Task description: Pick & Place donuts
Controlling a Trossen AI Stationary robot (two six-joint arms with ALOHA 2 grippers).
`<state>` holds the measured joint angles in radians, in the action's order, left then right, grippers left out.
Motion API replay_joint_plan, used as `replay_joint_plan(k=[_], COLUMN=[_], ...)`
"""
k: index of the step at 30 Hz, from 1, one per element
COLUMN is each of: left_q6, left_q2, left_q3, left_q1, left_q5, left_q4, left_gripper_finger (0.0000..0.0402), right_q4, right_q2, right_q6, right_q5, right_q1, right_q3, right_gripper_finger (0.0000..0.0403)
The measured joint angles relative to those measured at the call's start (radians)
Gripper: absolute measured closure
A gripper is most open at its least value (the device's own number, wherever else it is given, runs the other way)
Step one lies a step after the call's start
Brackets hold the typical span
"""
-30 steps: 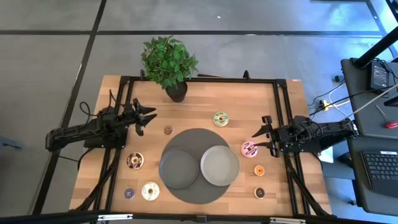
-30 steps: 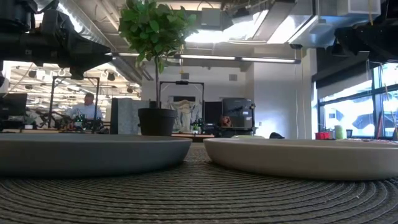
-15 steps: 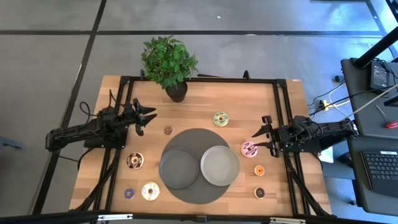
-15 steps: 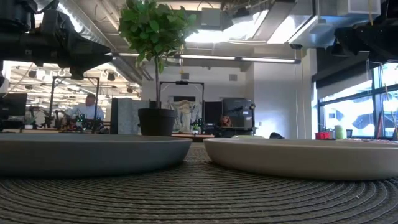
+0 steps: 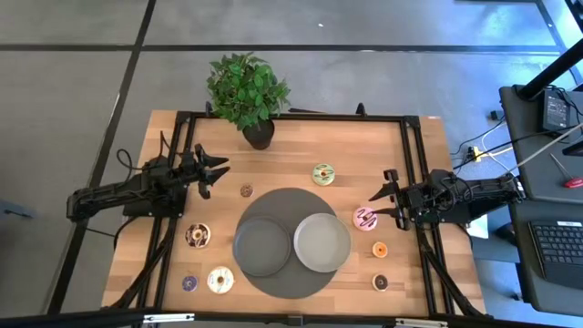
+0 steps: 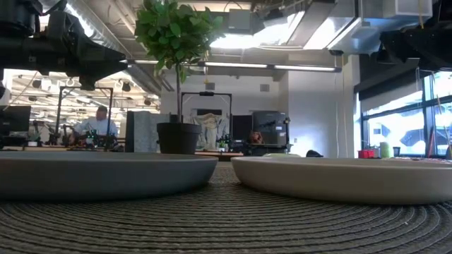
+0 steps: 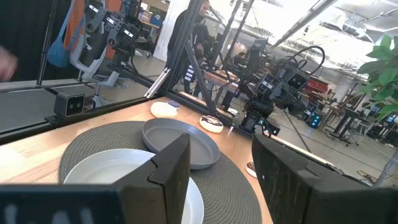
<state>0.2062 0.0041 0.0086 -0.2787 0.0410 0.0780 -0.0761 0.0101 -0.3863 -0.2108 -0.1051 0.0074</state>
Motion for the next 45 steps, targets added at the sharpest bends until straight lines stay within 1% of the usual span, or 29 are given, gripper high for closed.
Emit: replay_joint_plan(k=[5, 13, 15, 17, 21, 23, 26, 27, 28, 32, 34, 37, 39, 43, 45], left_q6=[0.0, 0.0, 0.0, 0.0, -0.022, -0.029, -0.028, -0.029, -0.028, -0.028, -0.028, -0.028, -0.029, -0.029, -0.028], left_q2=[0.0, 0.0, 0.0, 0.0, 0.0, 0.0, 0.0, 0.0, 0.0, 0.0, 0.0, 0.0, 0.0, 0.0, 0.0], left_q3=[0.0, 0.0, 0.0, 0.0, 0.0, 0.0, 0.0, 0.0, 0.0, 0.0, 0.0, 0.0, 0.0, 0.0, 0.0], left_q1=[0.0, 0.0, 0.0, 0.0, 0.0, 0.0, 0.0, 0.0, 0.0, 0.0, 0.0, 0.0, 0.0, 0.0, 0.0], left_q5=[0.0, 0.0, 0.0, 0.0, 0.012, 0.02, 0.019, 0.019, 0.019, 0.02, 0.021, 0.021, 0.021, 0.021, 0.021], left_q4=[0.0, 0.0, 0.0, 0.0, 0.0, 0.0, 0.0, 0.0, 0.0, 0.0, 0.0, 0.0, 0.0, 0.0, 0.0], left_gripper_finger=[0.0252, 0.0251, 0.0249, 0.0249, 0.0251, 0.0252, 0.0251, 0.025, 0.0249, 0.025, 0.0252, 0.0253, 0.0253, 0.0254, 0.0253], right_q4=[-0.001, -0.001, -0.001, -0.001, -0.006, -0.004, -0.004, -0.003, -0.003, 0.001, -0.005, -0.005, -0.046, -0.068, -0.046], right_q2=[0.0, 0.0, 0.0, 0.0, 0.0, 0.0, 0.0, 0.0, 0.0, 0.017, 0.046, 0.103, 0.161, 0.32, 0.422], right_q6=[-0.119, -0.113, -0.107, -0.031, 0.212, 0.283, 0.358, 0.37, 0.39, 0.49, 0.515, 0.553, 0.57, 0.54, 0.544], right_q5=[0.026, 0.025, -0.01, -0.086, -0.244, -0.285, -0.295, -0.281, -0.232, 0.114, 0.211, 0.265, 0.308, 0.366, 0.429], right_q1=[0.0, 0.0, 0.0, 0.0, 0.0, 0.0, 0.0, 0.0, 0.0, 0.0, 0.0, 0.0, 0.0, 0.0, 0.003], right_q3=[0.0, 0.0, 0.0, 0.0, 0.0, 0.0, 0.0, 0.0, 0.0, 0.0, 0.001, 0.014, 0.047, 0.172, 0.244], right_gripper_finger=[0.023, 0.023, 0.023, 0.023, 0.023, 0.023, 0.023, 0.023, 0.023, 0.023, 0.023, 0.023, 0.023, 0.023, 0.023])
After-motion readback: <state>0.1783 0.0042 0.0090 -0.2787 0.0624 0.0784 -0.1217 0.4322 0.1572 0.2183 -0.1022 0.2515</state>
